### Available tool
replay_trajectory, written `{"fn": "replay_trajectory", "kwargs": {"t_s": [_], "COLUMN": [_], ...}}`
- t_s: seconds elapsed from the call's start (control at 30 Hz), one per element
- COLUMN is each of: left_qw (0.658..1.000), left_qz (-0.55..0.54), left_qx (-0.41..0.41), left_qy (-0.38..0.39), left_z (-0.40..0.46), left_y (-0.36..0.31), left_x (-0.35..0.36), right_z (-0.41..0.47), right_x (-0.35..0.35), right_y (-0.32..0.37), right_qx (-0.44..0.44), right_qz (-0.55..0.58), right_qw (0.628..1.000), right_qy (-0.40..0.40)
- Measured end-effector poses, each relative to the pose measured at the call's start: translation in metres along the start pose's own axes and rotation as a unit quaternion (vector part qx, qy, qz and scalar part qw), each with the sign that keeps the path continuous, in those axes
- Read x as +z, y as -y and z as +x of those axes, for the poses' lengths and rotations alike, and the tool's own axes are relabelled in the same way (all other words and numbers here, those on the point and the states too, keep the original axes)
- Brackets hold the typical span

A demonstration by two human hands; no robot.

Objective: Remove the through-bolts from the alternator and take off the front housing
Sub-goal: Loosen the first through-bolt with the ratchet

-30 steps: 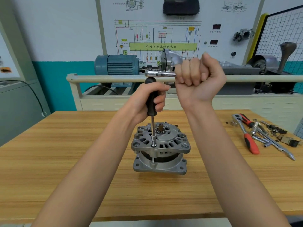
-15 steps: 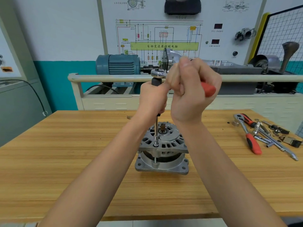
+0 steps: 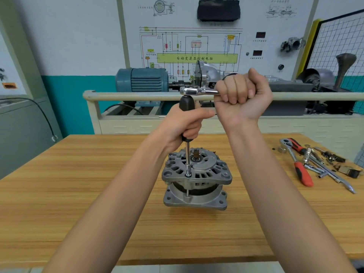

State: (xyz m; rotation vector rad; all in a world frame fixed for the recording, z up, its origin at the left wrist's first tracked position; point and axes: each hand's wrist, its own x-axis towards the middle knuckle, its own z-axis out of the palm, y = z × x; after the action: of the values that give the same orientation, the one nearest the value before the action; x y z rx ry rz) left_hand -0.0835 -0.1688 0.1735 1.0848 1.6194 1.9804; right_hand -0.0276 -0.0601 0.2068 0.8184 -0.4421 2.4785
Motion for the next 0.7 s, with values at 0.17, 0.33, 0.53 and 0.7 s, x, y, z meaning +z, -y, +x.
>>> {"fn": "replay_trajectory", "kwargs": {"t_s": [0.17,0.33,0.53,0.7], "left_qw": [0.996,0.988,0.98,0.993], "left_qz": [0.038,0.103,0.165,0.08], "left_qx": [-0.001,0.026,0.036,0.045], "left_qy": [-0.08,-0.11,-0.11,-0.073], "left_z": [0.005,0.005,0.001,0.003], "left_y": [0.003,0.003,-0.001,0.0], "left_x": [0.007,0.011,0.009,0.007], "right_z": [-0.01,-0.036,-0.042,-0.021], "right_x": [0.003,0.015,0.019,0.013], "right_y": [0.0,-0.032,-0.04,-0.005], "right_qx": [-0.049,-0.27,-0.305,-0.139], "right_qz": [-0.063,-0.36,-0.416,-0.219], "right_qw": [0.996,0.88,0.842,0.961], "right_qy": [0.027,0.152,0.158,0.093]}}
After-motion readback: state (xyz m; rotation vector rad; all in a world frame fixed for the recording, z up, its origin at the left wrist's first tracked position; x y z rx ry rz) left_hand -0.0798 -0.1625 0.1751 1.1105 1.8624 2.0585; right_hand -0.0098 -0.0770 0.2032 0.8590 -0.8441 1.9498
